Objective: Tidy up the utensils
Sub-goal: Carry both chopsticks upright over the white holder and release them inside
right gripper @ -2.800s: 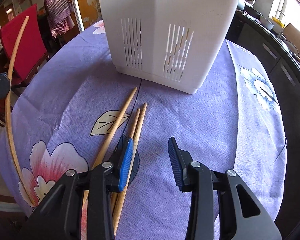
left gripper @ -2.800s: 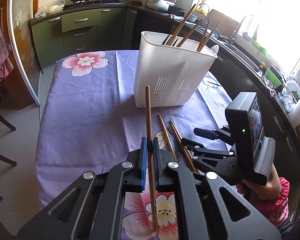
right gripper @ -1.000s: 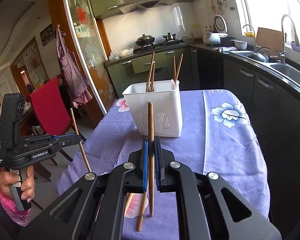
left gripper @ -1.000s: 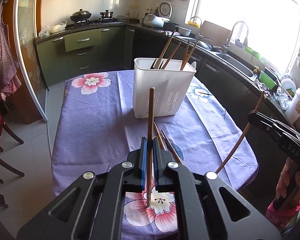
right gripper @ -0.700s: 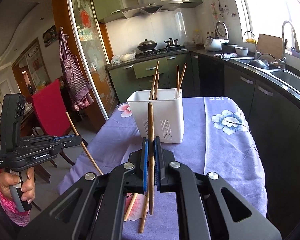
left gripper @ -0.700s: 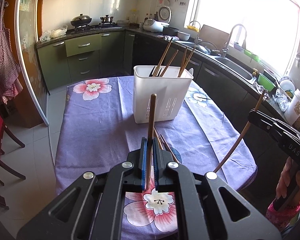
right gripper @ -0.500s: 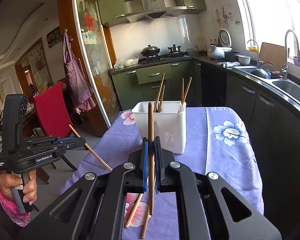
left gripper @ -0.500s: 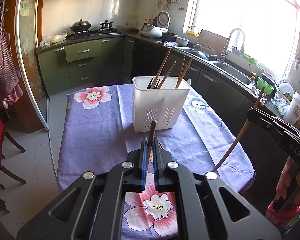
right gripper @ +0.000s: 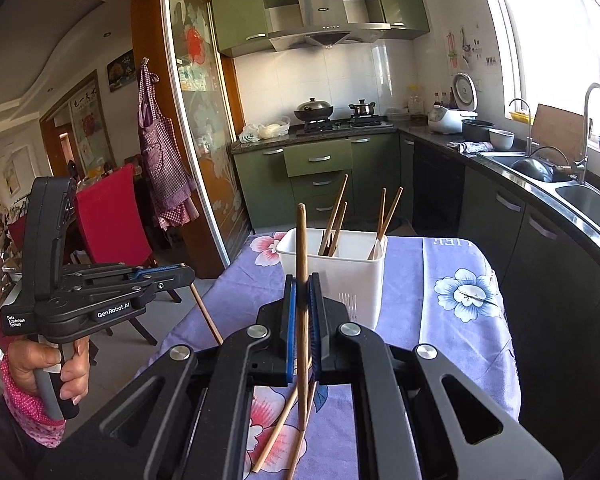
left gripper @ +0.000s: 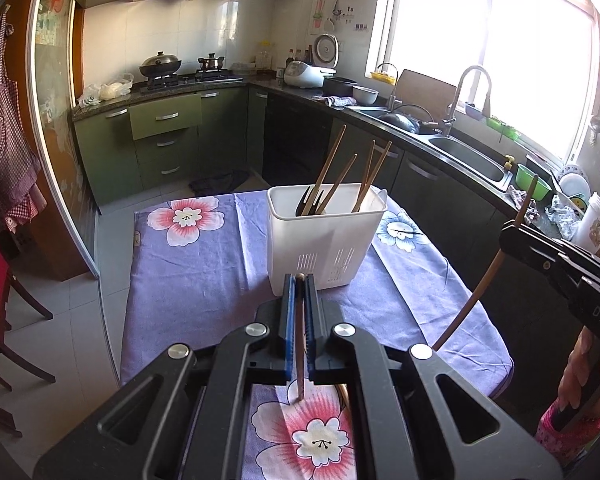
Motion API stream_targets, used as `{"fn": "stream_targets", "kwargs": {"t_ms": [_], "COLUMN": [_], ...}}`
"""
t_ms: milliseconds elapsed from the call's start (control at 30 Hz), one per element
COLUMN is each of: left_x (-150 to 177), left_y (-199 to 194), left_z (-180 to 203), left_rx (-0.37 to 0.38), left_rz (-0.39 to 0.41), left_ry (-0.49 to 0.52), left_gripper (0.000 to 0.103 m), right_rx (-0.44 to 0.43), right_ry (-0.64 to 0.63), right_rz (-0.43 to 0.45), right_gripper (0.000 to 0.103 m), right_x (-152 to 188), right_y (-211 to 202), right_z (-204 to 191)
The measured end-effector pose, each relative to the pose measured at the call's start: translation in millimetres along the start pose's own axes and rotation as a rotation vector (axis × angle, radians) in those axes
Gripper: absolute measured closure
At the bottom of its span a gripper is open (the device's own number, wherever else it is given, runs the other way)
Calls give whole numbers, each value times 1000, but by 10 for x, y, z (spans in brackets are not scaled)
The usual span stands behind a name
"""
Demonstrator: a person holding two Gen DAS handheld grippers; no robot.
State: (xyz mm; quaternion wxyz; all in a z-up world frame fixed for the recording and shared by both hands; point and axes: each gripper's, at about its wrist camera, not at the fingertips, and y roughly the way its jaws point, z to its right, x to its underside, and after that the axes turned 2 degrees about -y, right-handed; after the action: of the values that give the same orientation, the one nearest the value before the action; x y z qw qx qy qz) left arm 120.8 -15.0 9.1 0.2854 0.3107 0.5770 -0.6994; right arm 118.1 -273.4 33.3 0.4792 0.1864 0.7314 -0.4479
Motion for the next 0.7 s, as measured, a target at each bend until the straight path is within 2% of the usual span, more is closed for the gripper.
{"fn": "stream_targets", "kwargs": {"t_ms": [433,700], "left_x": [-66,-383], "left_y": [-59,-378], "left_z": [164,227], "left_rx": [17,33], "left_rz": [22,83], "left_ry": [44,77], "left_gripper": [99,99], "right_rx": [5,10], "right_ry": [2,4], "right_rz": [29,121], "right_gripper": [96,96], "right_x": [-58,-476], "right_y": [-112,-233], "right_z": [37,103]}}
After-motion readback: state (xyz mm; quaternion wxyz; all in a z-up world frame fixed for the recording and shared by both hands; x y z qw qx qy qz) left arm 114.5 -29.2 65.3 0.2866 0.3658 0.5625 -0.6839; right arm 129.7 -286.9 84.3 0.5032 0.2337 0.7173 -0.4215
